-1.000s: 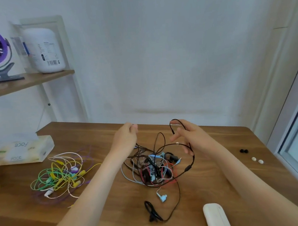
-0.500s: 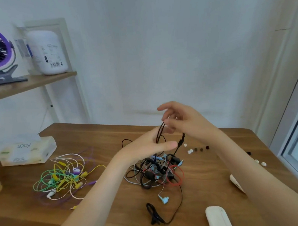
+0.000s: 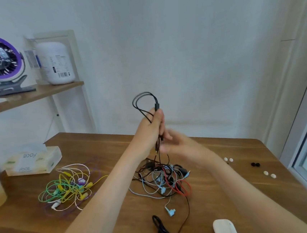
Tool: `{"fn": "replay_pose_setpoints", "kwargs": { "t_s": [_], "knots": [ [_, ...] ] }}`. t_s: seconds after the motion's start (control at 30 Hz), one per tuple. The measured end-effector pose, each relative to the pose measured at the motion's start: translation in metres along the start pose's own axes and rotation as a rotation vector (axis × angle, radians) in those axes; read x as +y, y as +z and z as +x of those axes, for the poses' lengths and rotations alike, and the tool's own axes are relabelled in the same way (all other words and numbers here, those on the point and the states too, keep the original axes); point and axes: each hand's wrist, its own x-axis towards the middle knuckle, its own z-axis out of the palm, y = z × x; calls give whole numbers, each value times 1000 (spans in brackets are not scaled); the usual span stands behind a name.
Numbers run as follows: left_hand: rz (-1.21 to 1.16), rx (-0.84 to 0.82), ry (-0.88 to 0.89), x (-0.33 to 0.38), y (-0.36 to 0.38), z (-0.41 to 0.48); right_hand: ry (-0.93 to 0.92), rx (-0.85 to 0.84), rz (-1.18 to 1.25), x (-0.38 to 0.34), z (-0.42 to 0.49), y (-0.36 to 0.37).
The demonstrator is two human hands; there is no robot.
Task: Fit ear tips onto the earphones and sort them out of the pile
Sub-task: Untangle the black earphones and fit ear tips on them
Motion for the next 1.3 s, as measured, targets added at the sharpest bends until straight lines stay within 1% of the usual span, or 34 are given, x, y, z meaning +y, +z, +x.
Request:
{"fn": "replay_pose_setpoints", "kwargs": {
  "t_s": [0.03, 0.07, 0.1, 0.17, 0.23, 0.3, 0.33, 0.37, 0.43, 0.53, 0.6, 0.67, 0.73, 0.77, 0.83, 0.93, 0.97, 1.03, 1.07, 1.13, 1.2, 1.23, 1.27, 1.3],
  "knots": [
    [-63, 33, 14, 5, -1, 2, 54, -93, -104, 7, 0, 6],
    [-125, 64, 23, 11, -4, 5, 89, -139, -181, 13, 0, 11],
    [-183, 88, 28, 17, -7, 6, 106, -146, -217, 19, 2, 14],
    [-253, 107, 41, 26, -16, 9, 118, -90, -250, 22, 5, 17],
    [-233, 126, 71, 31, -26, 7, 107, 4, -351, 24, 10, 13],
    [-206, 198, 78, 33, -37, 4, 106, 96, -524, 28, 15, 7],
    [-199, 241, 74, 34, -43, 3, 119, 137, -571, 30, 17, 5],
    [-180, 274, 71, 35, -49, 2, 136, 183, -556, 33, 19, 2],
    [-36, 313, 69, 35, -60, -1, 138, 276, -440, 33, 20, 0],
    [409, 295, 35, 31, -68, -5, 24, 404, -275, 18, 20, 1],
    [617, 164, -37, 24, -65, -9, -37, 426, -159, 1, 21, 5],
    [659, -10, -123, 13, -58, -14, -87, 414, -86, -14, 24, 7],
    [629, -136, -179, 1, -50, -19, -147, 367, -45, -27, 25, 6],
    [618, -157, -186, -5, -45, -21, -175, 335, -40, -33, 24, 6],
    [564, -135, -179, -11, -34, -22, -214, 272, -18, -44, 21, 6],
    [448, -50, -228, -11, -19, -15, -267, 191, 118, -58, 17, 4],
    [457, -45, -237, -11, -16, -11, -292, 154, 152, -61, 17, 3],
    [476, -58, -246, -10, -11, -7, -343, 106, 135, -64, 16, 0],
    [432, -39, -256, -7, -10, -7, -370, 111, 116, -64, 15, -3],
    [244, 13, -265, -4, -12, -7, -402, 226, 145, -55, 17, -8],
    [11, 40, -216, 1, -17, -6, -332, 312, 241, -37, 21, -9],
    [-75, 36, -195, 4, -21, -7, -265, 265, 257, -26, 23, -7],
    [-122, 33, -168, 8, -23, -7, -185, 169, 230, -14, 26, -2],
    [-137, 33, -146, 12, -26, -7, -106, 45, 139, -3, 28, 5]
  ]
}}
